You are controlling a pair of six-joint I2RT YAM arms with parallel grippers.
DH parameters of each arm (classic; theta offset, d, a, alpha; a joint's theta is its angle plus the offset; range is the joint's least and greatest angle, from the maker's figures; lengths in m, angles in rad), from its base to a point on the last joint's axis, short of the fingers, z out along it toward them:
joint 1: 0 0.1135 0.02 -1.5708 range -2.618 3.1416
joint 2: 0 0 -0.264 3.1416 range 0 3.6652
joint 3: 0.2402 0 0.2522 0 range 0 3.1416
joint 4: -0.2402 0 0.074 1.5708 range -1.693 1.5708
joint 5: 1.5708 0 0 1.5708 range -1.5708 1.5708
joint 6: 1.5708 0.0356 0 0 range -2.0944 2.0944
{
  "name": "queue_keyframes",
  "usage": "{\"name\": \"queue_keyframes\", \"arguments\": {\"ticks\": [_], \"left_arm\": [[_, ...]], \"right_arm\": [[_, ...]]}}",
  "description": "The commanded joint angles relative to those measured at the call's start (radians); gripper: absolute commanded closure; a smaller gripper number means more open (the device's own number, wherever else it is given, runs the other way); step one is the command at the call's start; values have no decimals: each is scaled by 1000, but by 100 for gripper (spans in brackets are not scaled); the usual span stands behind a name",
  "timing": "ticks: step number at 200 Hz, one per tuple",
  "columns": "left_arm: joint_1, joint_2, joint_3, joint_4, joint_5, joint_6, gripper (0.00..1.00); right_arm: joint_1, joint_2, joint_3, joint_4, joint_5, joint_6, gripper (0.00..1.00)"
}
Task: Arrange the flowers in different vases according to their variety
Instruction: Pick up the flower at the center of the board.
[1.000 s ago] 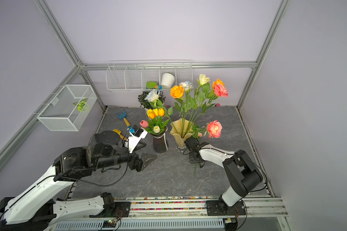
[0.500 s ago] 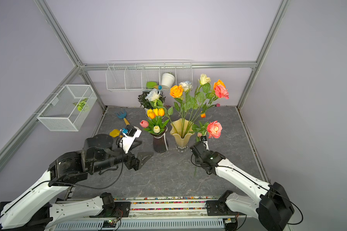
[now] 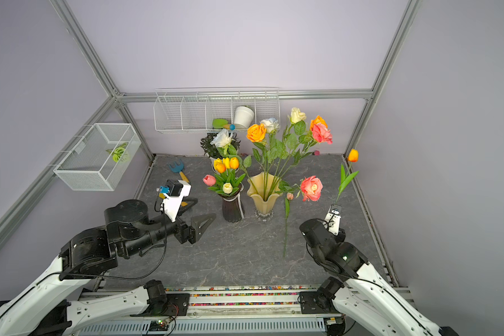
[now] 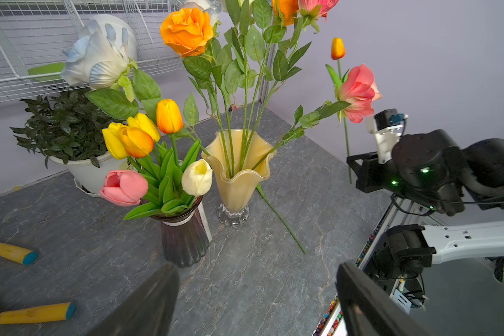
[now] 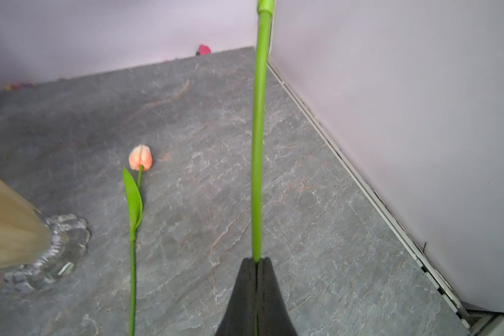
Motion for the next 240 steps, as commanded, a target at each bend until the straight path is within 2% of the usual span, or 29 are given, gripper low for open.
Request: {"name": "queue_keyframes", "arguments": {"ticks": [1, 22, 64, 124, 166, 186, 206, 240], "left_arm": [[-4, -16, -17, 40, -30, 24, 11], [-4, -21, -21, 49, -41, 29, 11], [-4, -30, -21, 57, -65, 37, 11], [-4, -57, -38, 72, -118, 42, 11], [-4, -66, -41, 72, -134, 44, 11], [-4, -70, -43, 72, -141, 45, 11], [-4, -72, -47, 70, -148, 45, 11], [-3, -77, -52, 63, -154, 41, 11]], "right_arm": [[2, -97, 46, 73, 61, -207, 100], [2, -131, 114, 127, 32, -342, 100], [9, -38, 262, 232, -82, -578, 100], [63, 168, 551, 364, -209, -833, 100], [174, 347, 801, 378, -300, -958, 100], [232, 428, 893, 365, -398, -978, 100], [253, 497, 975, 299, -553, -935, 100], [254, 527, 914, 371, -841, -815, 100]]}}
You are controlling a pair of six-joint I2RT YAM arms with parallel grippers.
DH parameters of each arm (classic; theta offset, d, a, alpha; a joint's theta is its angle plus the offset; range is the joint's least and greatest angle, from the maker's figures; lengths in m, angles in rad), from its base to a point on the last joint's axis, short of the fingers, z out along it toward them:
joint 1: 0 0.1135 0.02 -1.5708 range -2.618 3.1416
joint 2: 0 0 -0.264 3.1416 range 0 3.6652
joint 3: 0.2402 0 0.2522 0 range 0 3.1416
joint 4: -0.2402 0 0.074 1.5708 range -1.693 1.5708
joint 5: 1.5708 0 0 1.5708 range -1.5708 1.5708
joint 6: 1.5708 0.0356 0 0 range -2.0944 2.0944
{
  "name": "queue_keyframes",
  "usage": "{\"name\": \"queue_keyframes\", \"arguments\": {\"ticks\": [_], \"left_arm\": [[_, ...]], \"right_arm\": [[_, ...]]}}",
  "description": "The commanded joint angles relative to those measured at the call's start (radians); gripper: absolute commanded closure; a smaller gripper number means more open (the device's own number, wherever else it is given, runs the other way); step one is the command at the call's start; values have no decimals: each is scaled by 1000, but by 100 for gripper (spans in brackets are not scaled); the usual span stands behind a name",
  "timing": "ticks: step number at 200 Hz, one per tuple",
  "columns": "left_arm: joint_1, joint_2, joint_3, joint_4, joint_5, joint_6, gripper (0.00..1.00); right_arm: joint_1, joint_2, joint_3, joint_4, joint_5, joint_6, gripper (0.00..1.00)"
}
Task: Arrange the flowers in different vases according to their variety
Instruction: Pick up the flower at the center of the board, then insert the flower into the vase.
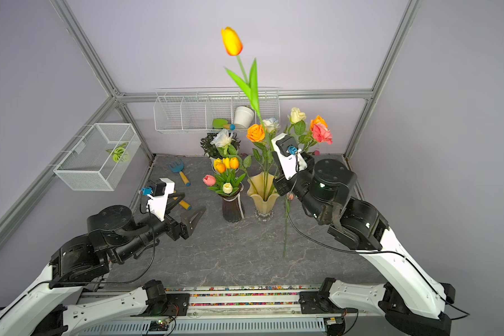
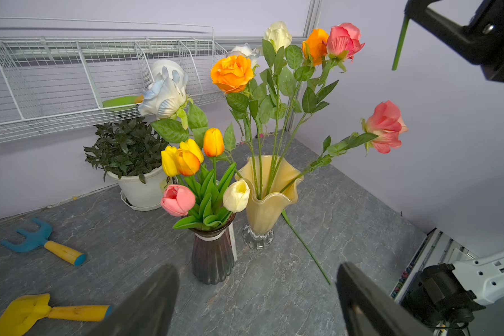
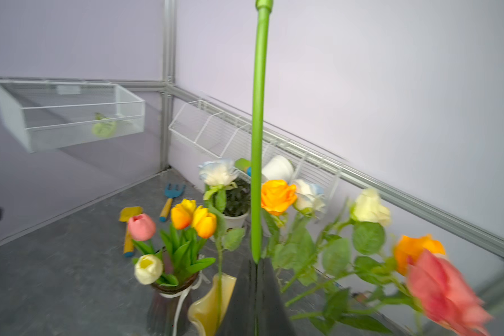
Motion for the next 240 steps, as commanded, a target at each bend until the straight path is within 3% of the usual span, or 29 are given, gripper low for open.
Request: {"name": "queue_keyframes", "arguments": {"ticks": [1, 49, 84, 106, 143, 179, 199, 223, 240], "left_arm": [[-3, -8, -14, 5, -18, 11, 11], [-4, -16, -24, 1, -19, 1, 11], [-4, -16, -25, -3, -22, 0, 11], [-4, -15, -21, -7, -23, 1, 11], [-4, -27, -32, -7, -30, -1, 11], [-4, -33, -41, -8, -31, -6, 11], [-4, -33, -43, -11, -32, -9, 11], [-4, -33, -46, -13, -34, -11, 11], [-4, -33, -49, -10, -36, -10, 11]], "right_arm": [[5, 10, -42, 42, -265, 93, 100], [6, 19, -281, 387, -331, 301, 100], [45, 34, -456, 676, -135, 373, 100], [119, 77, -487, 778, 37, 286, 100], [254, 156, -510, 1016, 333, 22, 100], [259, 208, -534, 1164, 514, -70, 100], [207, 193, -546, 1088, 492, 43, 100], [75, 115, -574, 880, 272, 329, 100], [17, 89, -602, 854, 145, 373, 100]]}}
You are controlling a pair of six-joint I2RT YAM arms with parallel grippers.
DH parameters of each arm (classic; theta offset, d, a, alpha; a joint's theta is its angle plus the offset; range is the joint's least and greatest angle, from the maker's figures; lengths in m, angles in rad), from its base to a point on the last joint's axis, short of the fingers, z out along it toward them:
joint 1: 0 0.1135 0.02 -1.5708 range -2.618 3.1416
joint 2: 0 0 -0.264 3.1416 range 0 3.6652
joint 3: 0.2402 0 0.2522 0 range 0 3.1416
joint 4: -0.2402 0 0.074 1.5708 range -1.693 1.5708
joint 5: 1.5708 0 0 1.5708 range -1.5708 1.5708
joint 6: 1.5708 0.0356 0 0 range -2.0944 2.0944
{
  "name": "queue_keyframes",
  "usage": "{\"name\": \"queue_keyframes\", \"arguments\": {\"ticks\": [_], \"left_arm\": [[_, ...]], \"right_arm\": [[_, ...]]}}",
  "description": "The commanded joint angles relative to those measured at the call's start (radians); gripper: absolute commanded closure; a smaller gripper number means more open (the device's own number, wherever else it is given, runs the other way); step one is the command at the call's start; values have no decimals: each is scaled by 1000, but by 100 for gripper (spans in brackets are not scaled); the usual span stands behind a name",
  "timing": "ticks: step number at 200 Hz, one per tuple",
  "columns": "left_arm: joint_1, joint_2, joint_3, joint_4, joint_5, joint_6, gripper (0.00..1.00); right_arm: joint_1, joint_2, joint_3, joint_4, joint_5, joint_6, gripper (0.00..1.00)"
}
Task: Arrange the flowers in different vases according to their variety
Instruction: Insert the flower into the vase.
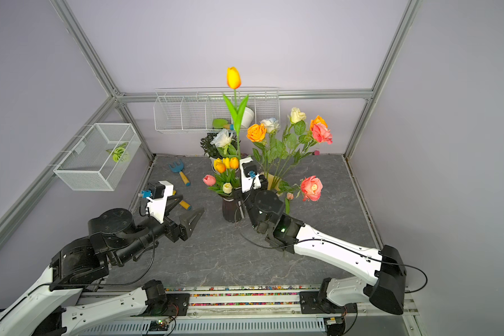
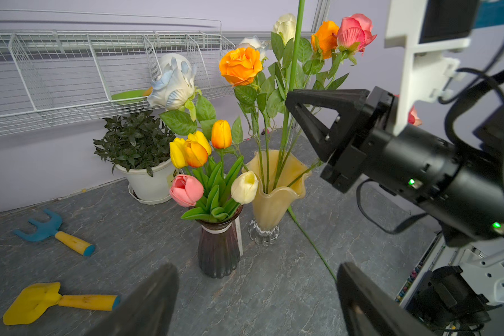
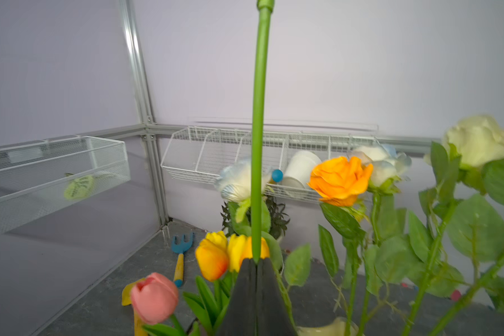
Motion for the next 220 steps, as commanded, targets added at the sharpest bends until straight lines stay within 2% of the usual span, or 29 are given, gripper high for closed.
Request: {"name": "queue_keyframes", "arguments": {"ticks": [1, 26, 55, 128, 220], "left_arm": [[-3, -6, -12, -6, -13, -5, 11], [-4, -6, -13, 0, -14, -2, 11], [-3, -6, -15, 13, -7, -2, 11], [-4, -6, -22, 21, -3, -7, 11], [-4, -6, -13, 6, -9, -1, 11]], "right_arm": [[-68, -65, -37, -84, -170, 172, 100], [-96, -68, -56, -101, -292, 193, 100], [-119, -48, -88, -56, -365, 231, 100], [-122, 39, -159, 132, -323, 212, 100], [-126, 208, -212, 417, -317, 112, 100]]}}
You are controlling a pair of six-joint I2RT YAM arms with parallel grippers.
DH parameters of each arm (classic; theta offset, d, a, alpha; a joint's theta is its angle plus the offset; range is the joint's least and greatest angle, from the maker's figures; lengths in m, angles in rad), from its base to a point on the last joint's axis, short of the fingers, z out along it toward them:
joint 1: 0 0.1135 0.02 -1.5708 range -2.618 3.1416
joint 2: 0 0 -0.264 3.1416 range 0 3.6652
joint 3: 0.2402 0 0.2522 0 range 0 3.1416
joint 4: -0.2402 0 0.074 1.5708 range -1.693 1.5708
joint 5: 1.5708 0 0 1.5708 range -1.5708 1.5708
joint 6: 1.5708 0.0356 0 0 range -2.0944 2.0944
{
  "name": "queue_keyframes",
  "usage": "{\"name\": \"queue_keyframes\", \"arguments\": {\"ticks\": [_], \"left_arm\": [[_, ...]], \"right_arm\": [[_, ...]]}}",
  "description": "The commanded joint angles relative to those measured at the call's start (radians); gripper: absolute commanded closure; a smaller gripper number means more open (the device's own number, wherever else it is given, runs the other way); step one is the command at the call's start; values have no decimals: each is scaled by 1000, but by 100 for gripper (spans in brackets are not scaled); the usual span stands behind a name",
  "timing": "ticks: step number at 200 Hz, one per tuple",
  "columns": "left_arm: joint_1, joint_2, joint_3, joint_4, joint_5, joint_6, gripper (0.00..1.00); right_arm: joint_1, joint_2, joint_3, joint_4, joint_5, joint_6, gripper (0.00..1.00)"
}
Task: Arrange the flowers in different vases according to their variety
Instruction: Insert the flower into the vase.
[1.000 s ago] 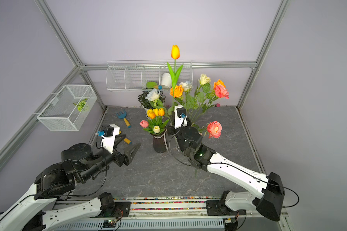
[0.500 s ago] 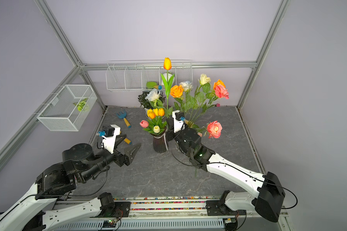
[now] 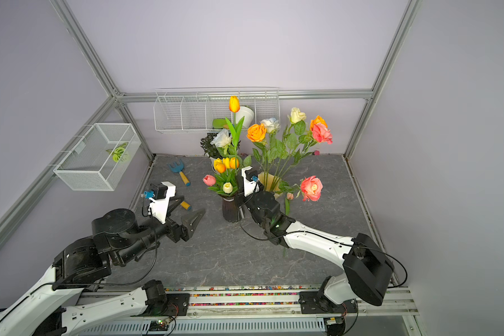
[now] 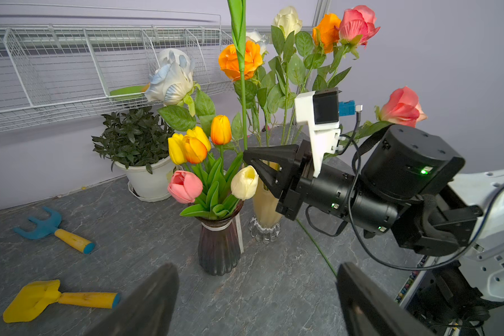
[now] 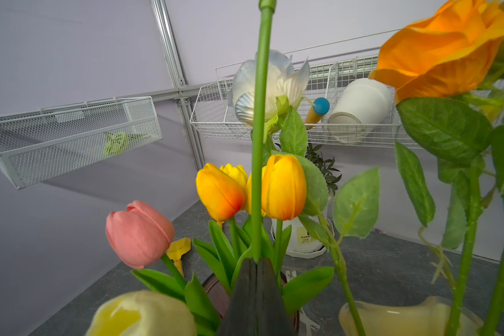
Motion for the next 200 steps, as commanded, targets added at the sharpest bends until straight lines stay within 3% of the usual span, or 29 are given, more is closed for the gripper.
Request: {"name": "queue_keyframes", "arguments": {"ticks": [1, 66, 156, 200], "left_arm": [[-4, -6, 2, 3, -9, 0, 11], [-4, -6, 5, -4, -13, -1, 11], [-4, -6, -7, 4, -9, -8, 11], [-4, -6, -25, 14, -9, -13, 11]], "right_arm": [[-10, 31, -17, 124, 4, -38, 100], [-17, 76, -11, 159, 11, -50, 100], [-16, -159, -34, 22, -1, -33, 100], [-16, -189, -65, -41, 36, -14, 100]]}}
